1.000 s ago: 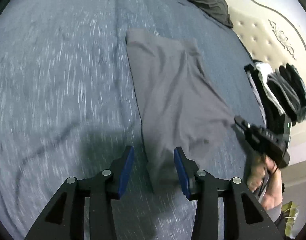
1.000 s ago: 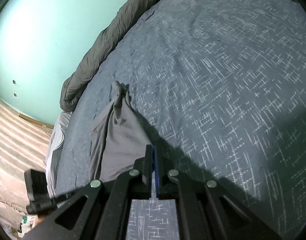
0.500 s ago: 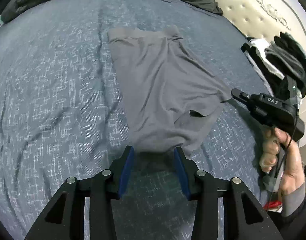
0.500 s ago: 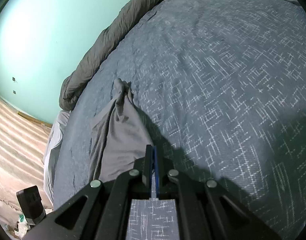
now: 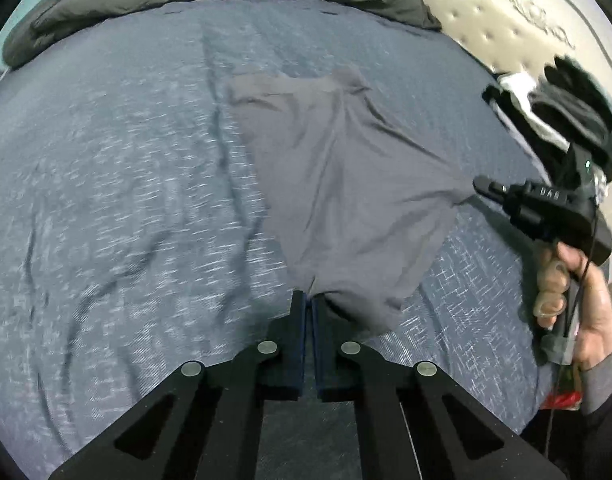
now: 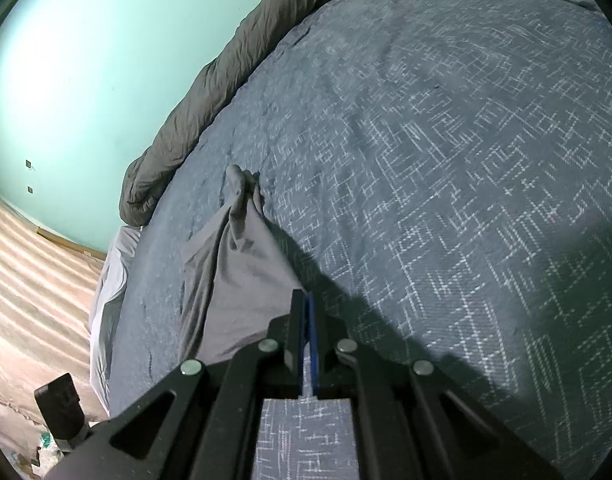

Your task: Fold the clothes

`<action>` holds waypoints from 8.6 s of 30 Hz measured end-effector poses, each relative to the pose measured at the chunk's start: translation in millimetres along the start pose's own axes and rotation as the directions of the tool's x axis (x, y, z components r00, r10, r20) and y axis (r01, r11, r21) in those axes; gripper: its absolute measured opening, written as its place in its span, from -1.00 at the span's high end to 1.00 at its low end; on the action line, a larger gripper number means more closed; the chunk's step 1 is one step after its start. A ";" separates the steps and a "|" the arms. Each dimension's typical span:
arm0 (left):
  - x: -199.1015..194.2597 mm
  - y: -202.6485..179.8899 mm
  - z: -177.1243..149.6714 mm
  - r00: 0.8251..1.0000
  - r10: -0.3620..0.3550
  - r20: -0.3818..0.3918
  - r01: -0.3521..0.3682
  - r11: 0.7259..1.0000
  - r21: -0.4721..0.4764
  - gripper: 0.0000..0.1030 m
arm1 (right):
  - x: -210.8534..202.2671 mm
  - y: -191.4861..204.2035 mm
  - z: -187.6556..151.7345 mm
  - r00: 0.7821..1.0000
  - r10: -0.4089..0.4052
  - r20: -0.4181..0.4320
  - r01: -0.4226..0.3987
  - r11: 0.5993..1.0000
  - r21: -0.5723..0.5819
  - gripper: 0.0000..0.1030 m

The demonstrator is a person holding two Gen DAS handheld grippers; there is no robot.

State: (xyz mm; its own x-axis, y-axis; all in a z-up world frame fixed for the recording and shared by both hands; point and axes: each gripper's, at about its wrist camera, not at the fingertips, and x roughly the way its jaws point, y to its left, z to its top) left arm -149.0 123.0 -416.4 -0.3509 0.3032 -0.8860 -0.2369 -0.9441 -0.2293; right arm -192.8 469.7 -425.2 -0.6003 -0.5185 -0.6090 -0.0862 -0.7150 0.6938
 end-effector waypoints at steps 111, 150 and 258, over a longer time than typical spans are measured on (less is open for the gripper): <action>68.4 84.4 190.0 0.990 -0.065 0.127 0.084 0.985 -0.150 0.85 | 9.8 3.8 6.5 0.985 -0.153 -0.078 0.143 0.982 -0.123 0.92; 65.7 94.6 189.5 0.975 -0.184 0.124 0.200 0.970 -0.140 0.86 | 173.7 105.5 124.7 0.914 -0.240 -0.328 -0.005 0.801 -0.599 0.91; -315.1 -461.2 190.8 0.766 -0.524 0.373 0.251 0.777 0.577 0.94 | -557.9 128.9 161.5 0.874 -0.112 0.473 0.426 0.643 -0.636 0.89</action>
State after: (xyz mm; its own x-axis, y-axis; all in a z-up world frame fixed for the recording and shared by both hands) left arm -102.1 487.5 45.4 -0.4819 0.7754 -0.4080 -0.7952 -0.5826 -0.1679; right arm 2.6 742.6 66.1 -0.8910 -0.1516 -0.4280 0.1944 -0.9792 -0.0579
